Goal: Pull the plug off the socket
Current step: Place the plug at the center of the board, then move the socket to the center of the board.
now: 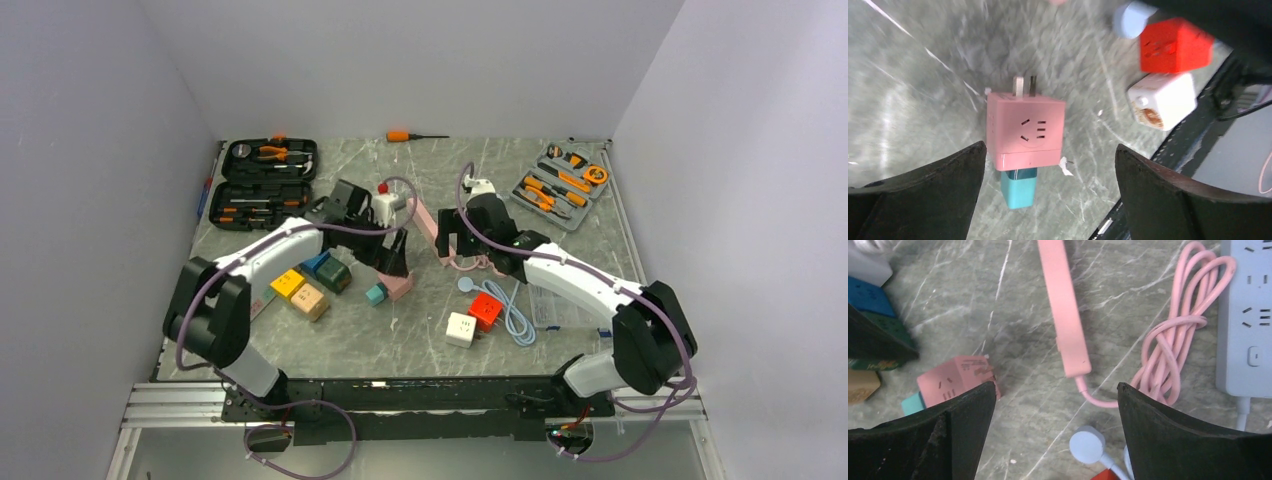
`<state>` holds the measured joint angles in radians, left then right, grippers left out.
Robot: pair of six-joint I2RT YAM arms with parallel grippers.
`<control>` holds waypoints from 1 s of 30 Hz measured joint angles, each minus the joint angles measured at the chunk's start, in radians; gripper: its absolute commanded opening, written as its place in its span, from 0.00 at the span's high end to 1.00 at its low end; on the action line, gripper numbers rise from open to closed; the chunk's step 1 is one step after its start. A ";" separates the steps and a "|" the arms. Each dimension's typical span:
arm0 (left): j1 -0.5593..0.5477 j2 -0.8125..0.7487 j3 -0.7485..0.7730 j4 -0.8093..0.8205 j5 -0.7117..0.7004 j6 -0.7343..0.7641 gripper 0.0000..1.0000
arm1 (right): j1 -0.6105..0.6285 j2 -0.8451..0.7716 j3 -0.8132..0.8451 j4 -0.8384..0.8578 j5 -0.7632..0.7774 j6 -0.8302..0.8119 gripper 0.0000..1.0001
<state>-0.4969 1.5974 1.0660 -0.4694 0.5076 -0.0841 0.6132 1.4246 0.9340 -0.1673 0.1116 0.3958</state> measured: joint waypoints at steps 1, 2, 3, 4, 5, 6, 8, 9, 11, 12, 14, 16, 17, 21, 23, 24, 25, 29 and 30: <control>0.010 -0.016 0.019 -0.014 0.015 0.009 0.01 | 0.012 -0.010 -0.004 -0.002 0.009 0.002 0.09; 0.027 -0.038 0.058 -0.039 0.037 0.021 0.01 | 0.024 -0.020 -0.008 -0.006 0.014 0.002 0.10; 0.046 -0.053 0.096 -0.058 0.053 0.038 0.01 | 0.038 -0.030 -0.012 -0.008 0.020 0.002 0.10; 0.066 -0.067 0.138 -0.077 0.067 0.053 0.01 | 0.053 -0.038 -0.014 -0.013 0.025 0.002 0.10; 0.081 -0.079 0.171 -0.088 0.075 0.069 0.01 | 0.065 -0.042 -0.014 -0.013 0.032 0.001 0.10; 0.110 -0.092 0.225 -0.116 0.089 0.095 0.01 | 0.082 -0.043 -0.014 -0.013 0.042 0.001 0.11; 0.153 -0.105 0.310 -0.170 0.103 0.136 0.01 | 0.109 -0.042 -0.014 -0.018 0.055 0.000 0.13; 0.174 -0.106 0.355 -0.208 0.105 0.162 0.01 | 0.121 -0.040 -0.014 -0.021 0.059 -0.002 0.14; 0.211 -0.105 0.432 -0.285 0.097 0.214 0.00 | 0.138 -0.029 -0.012 -0.021 0.059 -0.003 0.18; 0.229 -0.104 0.467 -0.328 0.092 0.241 0.01 | 0.144 -0.019 -0.008 -0.024 0.058 -0.003 0.20; 0.254 -0.105 0.510 -0.402 0.068 0.290 0.02 | 0.152 0.006 0.004 -0.035 0.057 -0.002 0.27; 0.269 -0.114 0.515 -0.460 0.025 0.334 0.03 | 0.156 0.029 0.010 -0.049 0.053 0.002 0.31; 0.270 -0.121 0.503 -0.484 -0.004 0.358 0.03 | 0.156 0.038 0.010 -0.058 0.051 0.008 0.34; 0.270 -0.192 0.389 -0.542 -0.110 0.421 0.03 | 0.153 0.060 -0.019 -0.064 0.039 0.038 0.43; 0.270 -0.240 0.335 -0.562 -0.150 0.442 0.03 | 0.147 0.072 -0.042 -0.064 0.036 0.055 0.47; 0.270 -0.263 0.316 -0.568 -0.164 0.449 0.03 | 0.142 0.082 -0.052 -0.064 0.034 0.062 0.49; 0.270 -0.286 0.302 -0.571 -0.176 0.457 0.03 | 0.133 0.094 -0.060 -0.064 0.031 0.068 0.50; 0.270 -0.357 0.290 -0.578 -0.207 0.465 0.03 | 0.072 0.138 -0.063 -0.043 0.005 0.086 0.66; 0.270 -0.366 0.290 -0.578 -0.211 0.465 0.03 | 0.055 0.151 -0.057 -0.040 -0.002 0.088 0.70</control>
<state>-0.2264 1.2316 1.3556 -1.0470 0.2962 0.3809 0.6682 1.5757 0.8772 -0.2073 0.1093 0.4835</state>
